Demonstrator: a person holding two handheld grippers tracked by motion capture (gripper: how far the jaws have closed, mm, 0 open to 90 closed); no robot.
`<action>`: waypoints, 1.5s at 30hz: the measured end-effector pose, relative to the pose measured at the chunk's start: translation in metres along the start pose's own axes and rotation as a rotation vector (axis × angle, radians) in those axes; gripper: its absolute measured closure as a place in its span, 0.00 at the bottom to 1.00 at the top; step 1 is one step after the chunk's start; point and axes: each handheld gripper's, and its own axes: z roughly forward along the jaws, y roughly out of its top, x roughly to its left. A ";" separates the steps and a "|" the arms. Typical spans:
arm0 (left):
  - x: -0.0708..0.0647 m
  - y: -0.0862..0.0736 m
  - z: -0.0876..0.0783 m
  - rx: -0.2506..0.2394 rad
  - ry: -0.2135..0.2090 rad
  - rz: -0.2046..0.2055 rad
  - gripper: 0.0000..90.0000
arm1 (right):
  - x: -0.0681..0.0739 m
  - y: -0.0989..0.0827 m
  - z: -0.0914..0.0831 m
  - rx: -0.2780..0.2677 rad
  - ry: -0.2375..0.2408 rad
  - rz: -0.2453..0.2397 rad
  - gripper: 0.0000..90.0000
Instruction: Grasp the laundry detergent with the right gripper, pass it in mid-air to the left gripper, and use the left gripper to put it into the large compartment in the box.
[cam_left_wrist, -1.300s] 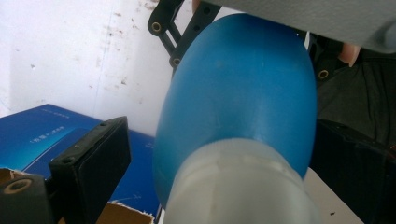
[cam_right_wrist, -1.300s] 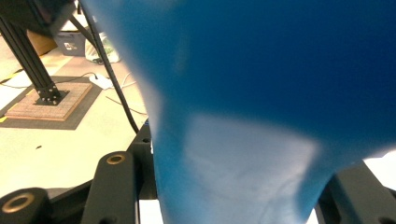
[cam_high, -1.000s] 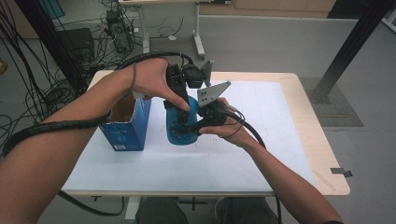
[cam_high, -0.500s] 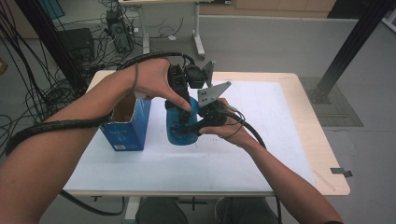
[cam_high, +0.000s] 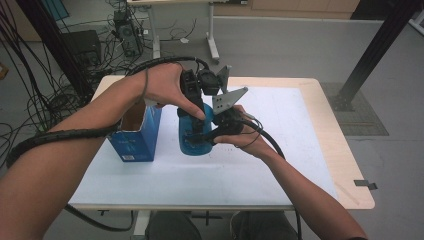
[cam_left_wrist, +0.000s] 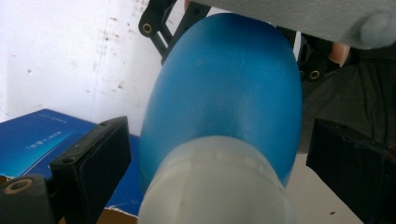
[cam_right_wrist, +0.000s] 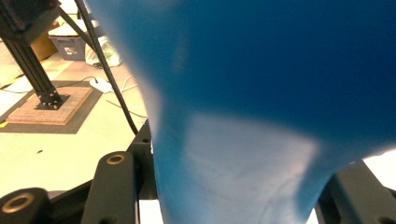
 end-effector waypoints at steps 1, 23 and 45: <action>0.000 0.000 0.000 -0.001 0.006 -0.001 0.08 | 0.000 0.000 0.000 0.001 0.000 -0.002 0.50; -0.001 -0.003 -0.003 -0.014 0.005 -0.006 0.07 | 0.000 0.001 -0.002 -0.001 -0.010 -0.004 0.50; 0.001 -0.005 -0.003 -0.012 0.007 -0.009 0.08 | -0.002 0.003 0.000 0.004 -0.008 -0.003 0.50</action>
